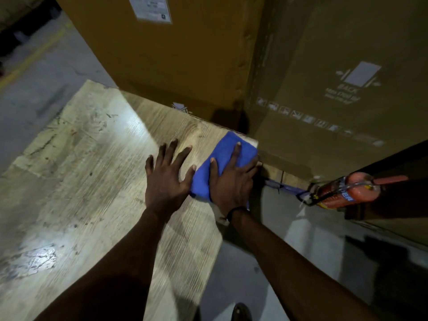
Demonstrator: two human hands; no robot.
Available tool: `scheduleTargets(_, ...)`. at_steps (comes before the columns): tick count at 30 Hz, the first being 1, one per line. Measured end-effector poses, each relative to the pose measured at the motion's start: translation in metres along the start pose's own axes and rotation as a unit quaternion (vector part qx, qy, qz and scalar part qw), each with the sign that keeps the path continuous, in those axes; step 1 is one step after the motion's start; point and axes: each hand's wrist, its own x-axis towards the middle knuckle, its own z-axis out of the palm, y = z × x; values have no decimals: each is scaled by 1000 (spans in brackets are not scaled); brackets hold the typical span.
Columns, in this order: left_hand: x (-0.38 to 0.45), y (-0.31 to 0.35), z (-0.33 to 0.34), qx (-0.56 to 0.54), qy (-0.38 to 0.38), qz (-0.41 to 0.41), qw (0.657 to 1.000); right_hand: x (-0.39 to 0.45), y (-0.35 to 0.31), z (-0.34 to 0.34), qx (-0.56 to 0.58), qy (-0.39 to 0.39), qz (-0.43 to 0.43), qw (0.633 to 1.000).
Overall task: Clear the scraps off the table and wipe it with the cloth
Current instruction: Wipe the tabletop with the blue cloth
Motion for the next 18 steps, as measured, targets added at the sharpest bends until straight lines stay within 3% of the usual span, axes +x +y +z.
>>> scheduleTargets(9,-1,1,-1,-4,4,2,1000,61,8,4,-10,-1,-21,1000)
scheduleTargets(13,-3,2,0,0,4,3,1000,77,20,-5,-70,17,-128,989)
scheduleTargets(18,-3,6,1,-16,17,-30,999,99,14,-13,-105,-21,-251,962)
